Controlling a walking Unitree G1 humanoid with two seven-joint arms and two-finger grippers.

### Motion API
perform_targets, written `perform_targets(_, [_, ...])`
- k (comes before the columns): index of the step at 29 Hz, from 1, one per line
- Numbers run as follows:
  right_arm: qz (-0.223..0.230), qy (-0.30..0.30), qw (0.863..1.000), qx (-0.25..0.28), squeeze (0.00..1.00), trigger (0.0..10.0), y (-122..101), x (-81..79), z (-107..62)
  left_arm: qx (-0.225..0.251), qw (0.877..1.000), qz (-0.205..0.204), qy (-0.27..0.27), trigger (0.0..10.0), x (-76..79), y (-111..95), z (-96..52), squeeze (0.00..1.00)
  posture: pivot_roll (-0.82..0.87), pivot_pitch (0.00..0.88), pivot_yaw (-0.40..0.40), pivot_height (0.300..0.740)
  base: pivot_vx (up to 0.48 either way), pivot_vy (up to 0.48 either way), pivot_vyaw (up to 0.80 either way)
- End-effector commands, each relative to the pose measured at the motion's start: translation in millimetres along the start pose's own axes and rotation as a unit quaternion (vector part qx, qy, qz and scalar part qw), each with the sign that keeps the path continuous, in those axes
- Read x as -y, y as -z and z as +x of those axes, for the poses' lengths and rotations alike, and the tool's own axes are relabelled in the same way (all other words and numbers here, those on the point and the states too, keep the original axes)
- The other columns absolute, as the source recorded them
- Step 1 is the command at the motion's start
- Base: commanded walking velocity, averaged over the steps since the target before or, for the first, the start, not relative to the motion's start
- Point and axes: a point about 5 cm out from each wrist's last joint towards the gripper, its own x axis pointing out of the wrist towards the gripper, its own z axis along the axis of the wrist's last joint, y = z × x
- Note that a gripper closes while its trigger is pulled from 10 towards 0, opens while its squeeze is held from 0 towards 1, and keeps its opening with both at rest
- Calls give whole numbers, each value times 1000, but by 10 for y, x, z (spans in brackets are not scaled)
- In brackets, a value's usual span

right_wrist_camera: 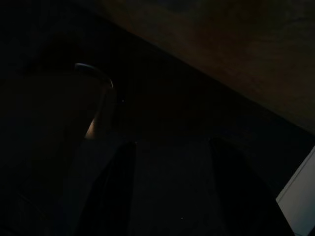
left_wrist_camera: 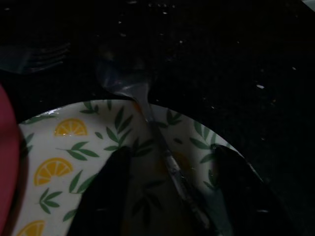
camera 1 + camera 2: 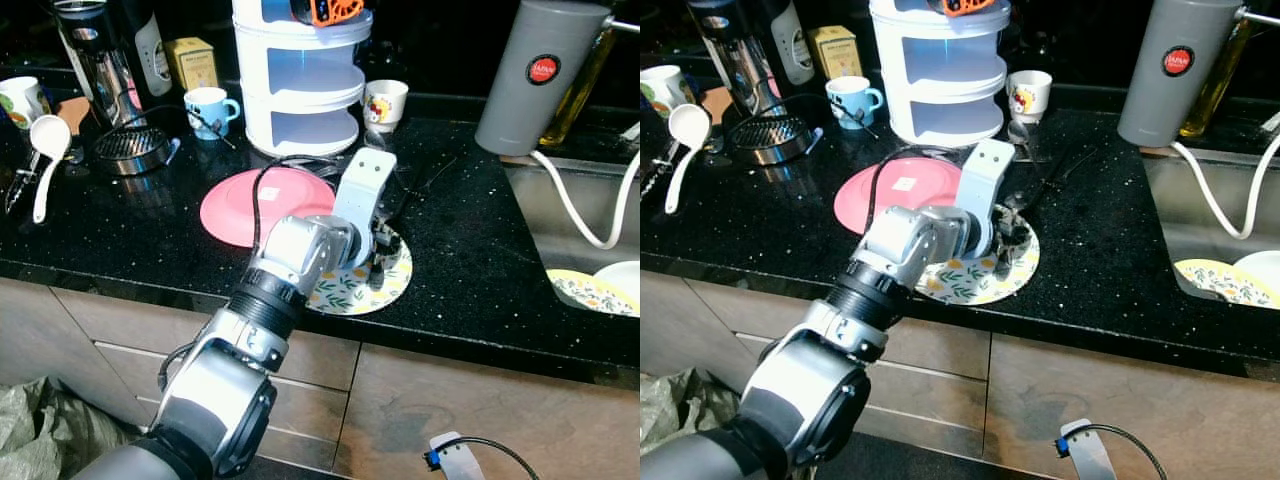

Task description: Kitchen organization

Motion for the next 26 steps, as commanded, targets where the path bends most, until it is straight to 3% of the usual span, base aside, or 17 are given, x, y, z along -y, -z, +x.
perform_targets(1, [-4,-3,1000,2,0,10000,-3,-35,4,-79,996,-22,18,0,23,333,119,0,-1,7,39,740,0,0,0])
perform_targets(19, [0,-2,1000,2,0,10000,-3,-32,4,-94,995,-31,25,0,-16,401,123,0,0,17,37,740,0,0,0])
perform_targets(26, [0,-1,1000,2,0,10000,-7,-26,4,-75,996,-38,18,0,-52,371,109,0,0,17,34,740,0,0,0])
